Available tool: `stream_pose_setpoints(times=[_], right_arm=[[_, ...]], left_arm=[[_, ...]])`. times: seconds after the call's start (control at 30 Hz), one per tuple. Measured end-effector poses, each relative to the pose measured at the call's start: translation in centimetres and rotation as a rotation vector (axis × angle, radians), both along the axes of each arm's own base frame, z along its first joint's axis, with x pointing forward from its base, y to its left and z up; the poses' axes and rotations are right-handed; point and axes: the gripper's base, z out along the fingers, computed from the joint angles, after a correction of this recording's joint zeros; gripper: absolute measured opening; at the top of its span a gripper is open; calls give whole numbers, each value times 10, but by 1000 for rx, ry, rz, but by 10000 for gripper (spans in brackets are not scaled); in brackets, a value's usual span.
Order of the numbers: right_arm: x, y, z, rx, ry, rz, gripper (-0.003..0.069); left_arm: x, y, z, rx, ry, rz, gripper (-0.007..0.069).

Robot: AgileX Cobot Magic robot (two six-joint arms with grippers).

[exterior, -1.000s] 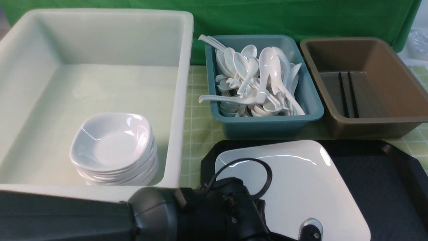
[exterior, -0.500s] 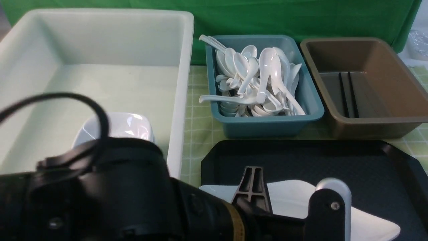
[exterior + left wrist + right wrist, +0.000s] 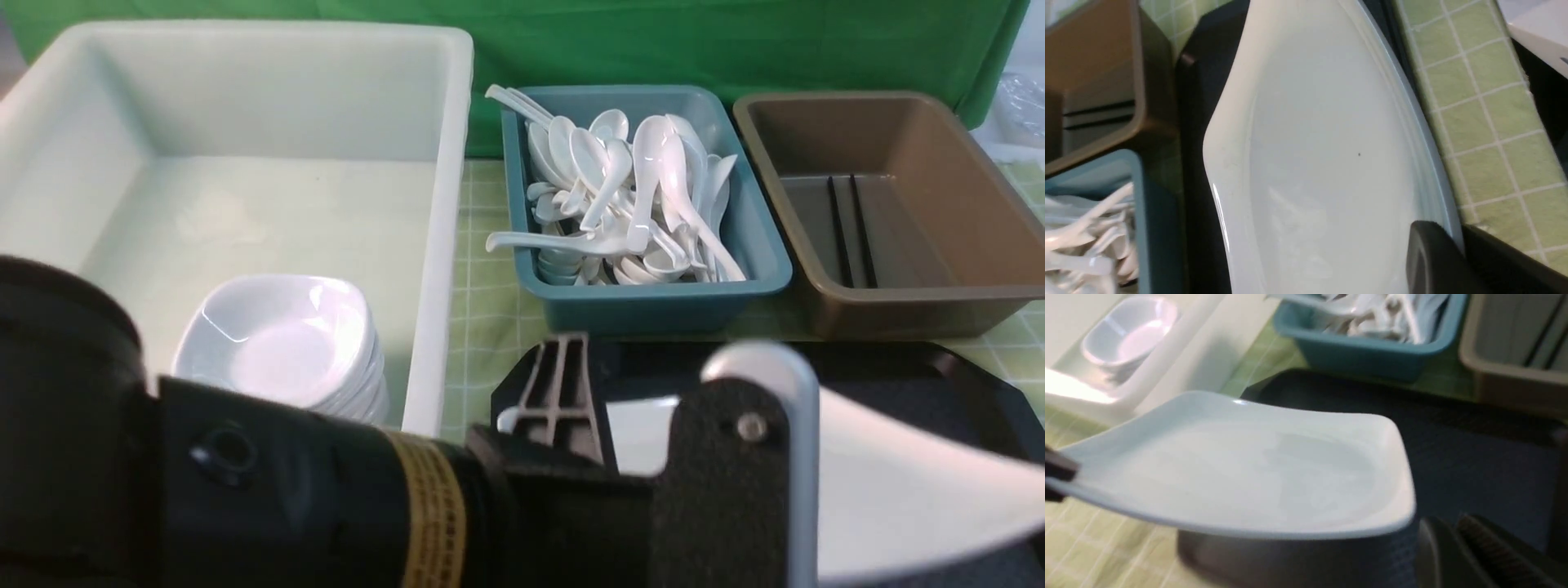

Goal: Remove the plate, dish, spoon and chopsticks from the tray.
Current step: Use the left arm to put the plate into the large storage box on the left

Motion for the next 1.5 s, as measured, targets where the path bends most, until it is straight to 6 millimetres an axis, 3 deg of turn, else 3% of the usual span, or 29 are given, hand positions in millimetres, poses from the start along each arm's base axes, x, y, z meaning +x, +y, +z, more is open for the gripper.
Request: stream_pose_setpoints(times=[0.3,0.4,0.5,0.63,0.67,0.7,0.9,1.13,1.37,1.5], right_arm=[[3,10,18,147,-169,70,85],[3,16,26,211,-230,117,38],[4,23,29,226,-254,143,26],[10,37,30,201,-270,177,26],[10,37,31,201,-273,180,26],[12,43,31,189,-279,194,26],[22,65,25,98,-263,235,27],[25,72,22,72,-247,247,29],[24,73,21,90,-223,254,31],[23,73,21,98,-212,257,34]], left_arm=[[32,14,49,-112,-202,196,31],[63,35,64,-134,-244,349,31],[100,62,61,-91,-265,527,31],[155,103,41,8,-243,764,31],[161,107,38,20,-237,787,31],[182,121,24,59,-213,856,31],[244,165,-34,181,-101,1024,31],[283,184,-86,212,-47,1067,32],[299,187,-109,174,-36,1082,37],[306,185,-117,158,-48,1066,83]])
